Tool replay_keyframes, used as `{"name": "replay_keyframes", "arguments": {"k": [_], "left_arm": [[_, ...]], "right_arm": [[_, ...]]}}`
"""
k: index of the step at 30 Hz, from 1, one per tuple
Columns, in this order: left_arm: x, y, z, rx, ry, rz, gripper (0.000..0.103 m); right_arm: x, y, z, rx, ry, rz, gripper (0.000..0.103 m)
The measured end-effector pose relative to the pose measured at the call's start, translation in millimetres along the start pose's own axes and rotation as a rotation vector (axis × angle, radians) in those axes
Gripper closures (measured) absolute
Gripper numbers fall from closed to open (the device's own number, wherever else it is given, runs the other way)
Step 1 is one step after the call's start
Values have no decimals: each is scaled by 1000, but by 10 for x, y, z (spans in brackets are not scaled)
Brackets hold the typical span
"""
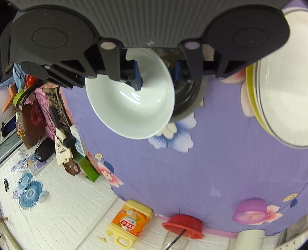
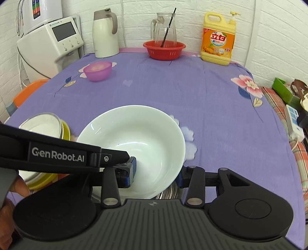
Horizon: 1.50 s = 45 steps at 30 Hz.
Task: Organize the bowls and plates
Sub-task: 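Carry the white bowl into the steel bowl and open the right tool, then move the right tool to the pink plastic bowl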
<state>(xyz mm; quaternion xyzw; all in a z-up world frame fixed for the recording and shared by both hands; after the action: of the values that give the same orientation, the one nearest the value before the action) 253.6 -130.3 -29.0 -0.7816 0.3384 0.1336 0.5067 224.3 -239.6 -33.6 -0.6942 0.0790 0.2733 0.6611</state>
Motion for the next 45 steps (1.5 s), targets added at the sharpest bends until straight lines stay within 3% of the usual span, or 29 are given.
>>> {"name": "replay_keyframes", "arguments": {"k": [13, 22, 25, 26, 27, 28, 33, 37, 39, 40, 45], "left_arm": [[67, 108, 97, 54, -13, 17, 80], [85, 60, 142, 69, 41, 46, 73], [77, 26, 137, 70, 47, 63, 68], [71, 7, 128, 73, 47, 62, 63], [62, -14, 115, 82, 41, 59, 49], [40, -41, 103, 93, 35, 45, 46], [-70, -145, 53, 133, 45, -2, 41], [-79, -194, 106, 107, 41, -19, 40], [-73, -220, 154, 95, 33, -23, 40], [-76, -230, 178, 92, 29, -25, 40], [-95, -307, 347, 62, 6, -41, 40]], "right_arm": [[20, 155, 27, 13, -21, 5, 29], [-16, 151, -22, 58, -36, -9, 30], [-25, 151, -48, 85, -42, -12, 30], [-26, 147, -59, 92, -41, -15, 30], [-25, 137, -70, 96, -38, -20, 29], [-30, 126, -78, 98, -35, -26, 29], [-74, 84, -104, 110, -45, -46, 23], [-158, 76, -116, 113, -38, -75, 16], [-195, 70, -119, 89, -16, -87, 2], [-214, 73, -124, 79, -6, -92, 0], [-275, 68, -211, 87, 20, -110, 0]]}}
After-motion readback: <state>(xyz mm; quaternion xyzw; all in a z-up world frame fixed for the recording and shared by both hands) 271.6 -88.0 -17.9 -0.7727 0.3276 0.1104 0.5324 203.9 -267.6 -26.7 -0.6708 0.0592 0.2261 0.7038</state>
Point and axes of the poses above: each gripper's, at about its wrist camera, not at the fingertips, and x roughly the way its jaws point, z to its left, y to its underside, the point moved 3 cm from there along x, roughly the way its jaws point, and after that the axes turned 15 degrees about -z, right-handed, at the moved point
